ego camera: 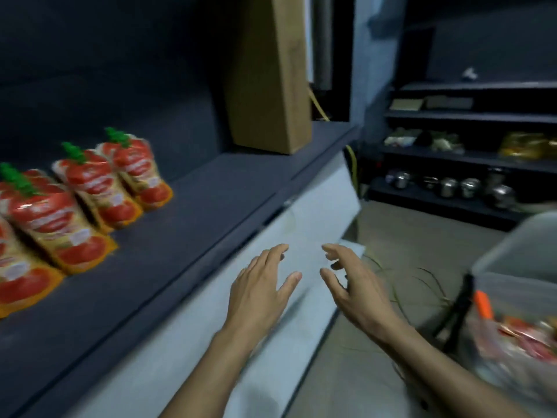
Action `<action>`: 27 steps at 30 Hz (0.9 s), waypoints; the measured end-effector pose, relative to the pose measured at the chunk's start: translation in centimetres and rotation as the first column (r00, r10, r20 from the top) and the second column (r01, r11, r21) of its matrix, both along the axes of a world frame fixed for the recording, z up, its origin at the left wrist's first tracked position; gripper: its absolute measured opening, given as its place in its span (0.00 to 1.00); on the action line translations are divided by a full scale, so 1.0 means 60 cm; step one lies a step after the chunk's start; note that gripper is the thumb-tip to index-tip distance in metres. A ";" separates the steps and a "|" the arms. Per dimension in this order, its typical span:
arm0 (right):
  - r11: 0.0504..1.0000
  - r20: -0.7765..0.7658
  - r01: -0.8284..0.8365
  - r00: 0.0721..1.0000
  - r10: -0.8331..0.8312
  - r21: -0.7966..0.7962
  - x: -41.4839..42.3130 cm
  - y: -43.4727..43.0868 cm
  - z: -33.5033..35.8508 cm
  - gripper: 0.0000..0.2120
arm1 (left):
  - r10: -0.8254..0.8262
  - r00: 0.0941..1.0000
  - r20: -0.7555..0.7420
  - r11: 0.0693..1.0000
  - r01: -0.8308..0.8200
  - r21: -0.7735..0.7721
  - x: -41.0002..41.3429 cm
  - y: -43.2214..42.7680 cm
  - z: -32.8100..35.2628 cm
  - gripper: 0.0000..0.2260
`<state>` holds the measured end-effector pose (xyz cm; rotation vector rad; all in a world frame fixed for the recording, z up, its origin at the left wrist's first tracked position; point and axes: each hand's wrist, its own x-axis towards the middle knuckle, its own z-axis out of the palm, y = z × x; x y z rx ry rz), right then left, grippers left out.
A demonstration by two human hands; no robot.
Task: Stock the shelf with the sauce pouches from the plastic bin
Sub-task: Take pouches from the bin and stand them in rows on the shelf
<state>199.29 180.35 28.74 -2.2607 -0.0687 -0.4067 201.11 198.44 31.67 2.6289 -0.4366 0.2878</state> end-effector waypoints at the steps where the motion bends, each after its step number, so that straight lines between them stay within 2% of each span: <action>1: 1.000 -0.032 0.029 0.999 -0.030 -0.007 -0.013 -0.043 -0.009 0.18 | -0.024 0.999 -0.030 1.000 0.025 0.009 -0.001 -0.039 -0.011 0.23; 9: 0.962 -0.276 0.272 0.925 -0.262 -0.003 -0.143 -0.402 -0.091 0.16 | -0.267 0.941 -0.210 0.964 0.262 -0.054 -0.064 -0.389 -0.109 0.20; 13: 0.924 -0.349 0.380 0.872 -0.343 0.043 -0.203 -0.546 -0.149 0.08 | -0.347 0.877 -0.333 0.938 0.331 -0.105 -0.094 -0.531 -0.165 0.22; 17: 0.870 -0.433 0.488 0.800 -0.415 0.066 -0.244 -0.649 -0.190 0.07 | -0.397 0.806 -0.439 0.915 0.384 -0.123 -0.107 -0.636 -0.207 0.20; 22: 0.806 -0.545 0.582 0.713 -0.441 0.110 -0.245 -0.751 -0.258 0.10 | -0.495 0.678 -0.543 0.819 0.572 -0.033 -0.068 -0.760 -0.272 0.22; 27: 0.740 -0.638 0.659 0.628 -0.445 0.132 -0.209 -0.845 -0.331 0.10 | -0.458 0.614 -0.643 0.842 0.532 -0.092 0.005 -0.882 -0.354 0.19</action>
